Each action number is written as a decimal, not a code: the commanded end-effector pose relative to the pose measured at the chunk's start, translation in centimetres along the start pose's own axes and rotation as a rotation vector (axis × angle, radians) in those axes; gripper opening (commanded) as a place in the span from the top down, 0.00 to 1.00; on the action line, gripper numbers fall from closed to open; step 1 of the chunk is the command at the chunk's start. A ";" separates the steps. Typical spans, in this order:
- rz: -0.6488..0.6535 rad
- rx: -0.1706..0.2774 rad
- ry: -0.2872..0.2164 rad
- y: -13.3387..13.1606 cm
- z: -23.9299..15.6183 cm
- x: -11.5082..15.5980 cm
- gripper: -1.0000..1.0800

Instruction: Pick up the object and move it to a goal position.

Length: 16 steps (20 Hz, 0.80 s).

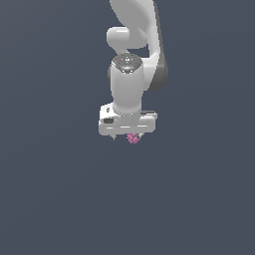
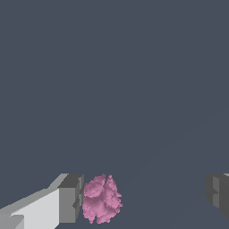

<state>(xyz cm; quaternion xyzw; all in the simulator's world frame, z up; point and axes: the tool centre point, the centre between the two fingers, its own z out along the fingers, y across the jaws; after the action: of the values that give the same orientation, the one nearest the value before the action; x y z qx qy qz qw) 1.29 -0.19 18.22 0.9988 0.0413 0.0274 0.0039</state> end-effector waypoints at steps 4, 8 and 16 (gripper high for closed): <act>-0.069 0.001 -0.009 -0.6 1.4 -1.3 0.04; -0.152 0.003 -0.018 -1.4 3.0 -3.0 0.04; -0.354 0.013 -0.039 -3.2 6.5 -7.3 0.04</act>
<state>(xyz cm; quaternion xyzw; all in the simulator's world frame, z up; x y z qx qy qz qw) -5.13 2.13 11.87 0.9800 0.1988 0.0080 0.0034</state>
